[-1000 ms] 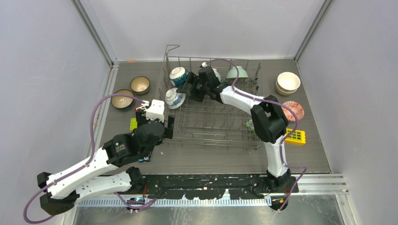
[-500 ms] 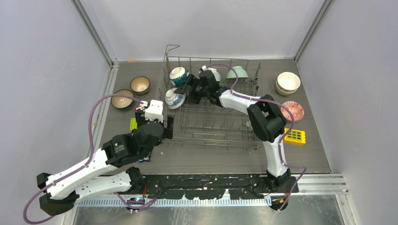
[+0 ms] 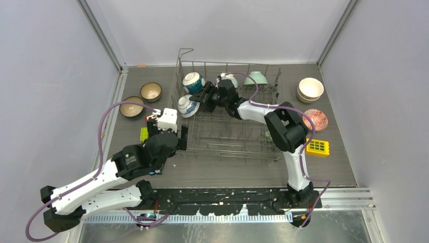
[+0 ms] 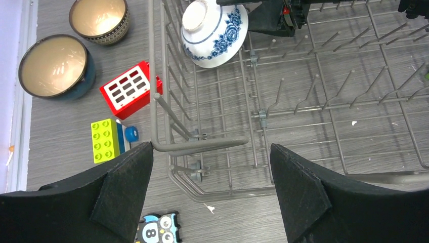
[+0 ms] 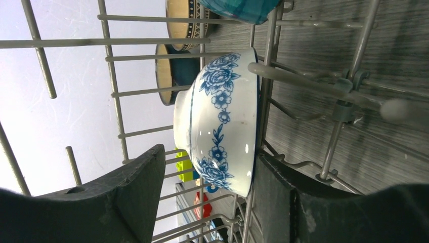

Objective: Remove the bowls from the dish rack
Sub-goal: Pick up the bowl from the dish rack.

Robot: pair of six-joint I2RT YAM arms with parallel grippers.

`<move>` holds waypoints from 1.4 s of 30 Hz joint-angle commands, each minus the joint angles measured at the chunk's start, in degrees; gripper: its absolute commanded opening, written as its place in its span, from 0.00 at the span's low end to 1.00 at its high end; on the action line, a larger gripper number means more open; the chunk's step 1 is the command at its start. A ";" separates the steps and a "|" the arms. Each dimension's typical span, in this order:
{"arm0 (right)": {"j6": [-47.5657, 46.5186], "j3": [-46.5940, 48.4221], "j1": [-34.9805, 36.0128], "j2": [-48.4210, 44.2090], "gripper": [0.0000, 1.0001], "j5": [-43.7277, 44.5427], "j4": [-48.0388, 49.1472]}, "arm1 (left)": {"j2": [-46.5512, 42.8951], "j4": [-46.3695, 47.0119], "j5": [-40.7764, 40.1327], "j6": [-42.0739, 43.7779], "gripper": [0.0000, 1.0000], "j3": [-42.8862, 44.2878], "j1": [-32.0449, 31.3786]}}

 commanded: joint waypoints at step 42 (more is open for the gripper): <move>10.26 -2.00 -0.11 3.67 0.39 -8.45 25.68 | 1.83 1.90 -0.55 -1.05 0.85 0.46 0.28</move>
